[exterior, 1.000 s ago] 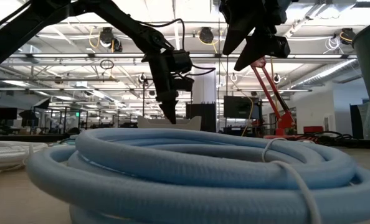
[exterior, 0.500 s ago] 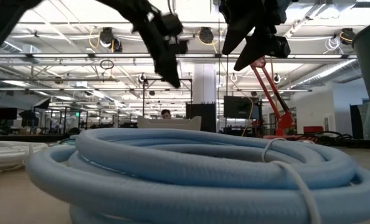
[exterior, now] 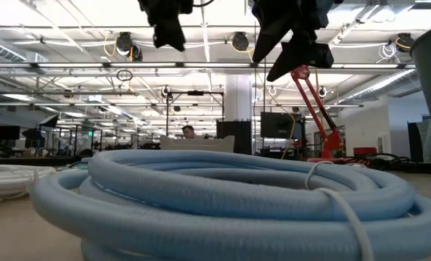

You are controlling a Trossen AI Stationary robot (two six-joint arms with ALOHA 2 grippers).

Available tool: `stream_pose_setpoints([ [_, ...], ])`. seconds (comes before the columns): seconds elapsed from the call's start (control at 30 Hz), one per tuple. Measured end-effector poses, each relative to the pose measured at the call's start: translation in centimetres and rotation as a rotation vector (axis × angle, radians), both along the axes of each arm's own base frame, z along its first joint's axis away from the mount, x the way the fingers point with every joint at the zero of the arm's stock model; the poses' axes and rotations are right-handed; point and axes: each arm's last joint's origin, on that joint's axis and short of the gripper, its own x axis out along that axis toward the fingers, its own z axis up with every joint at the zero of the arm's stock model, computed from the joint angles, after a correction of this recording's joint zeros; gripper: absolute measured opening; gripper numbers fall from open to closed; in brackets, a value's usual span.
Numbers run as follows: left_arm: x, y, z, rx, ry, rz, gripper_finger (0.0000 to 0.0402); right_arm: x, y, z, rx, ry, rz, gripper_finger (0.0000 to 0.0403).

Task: Pick & Place USB Port
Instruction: Put the brown hdmi cable into the blue bin

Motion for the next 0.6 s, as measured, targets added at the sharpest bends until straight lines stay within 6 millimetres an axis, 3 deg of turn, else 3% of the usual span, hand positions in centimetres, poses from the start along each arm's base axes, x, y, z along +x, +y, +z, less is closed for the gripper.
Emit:
stream_pose_setpoints([
  [0.37,-0.1,-8.2,0.7,-0.105,0.118,-0.002,0.0115,0.3,-1.2,0.0,0.009,0.005,0.111,0.0187],
  [0.6,-0.9,-13.5,0.2,0.016,0.264,0.063,0.0115,0.3,-1.2,0.0,-0.050,-0.004,0.194,0.0187],
])
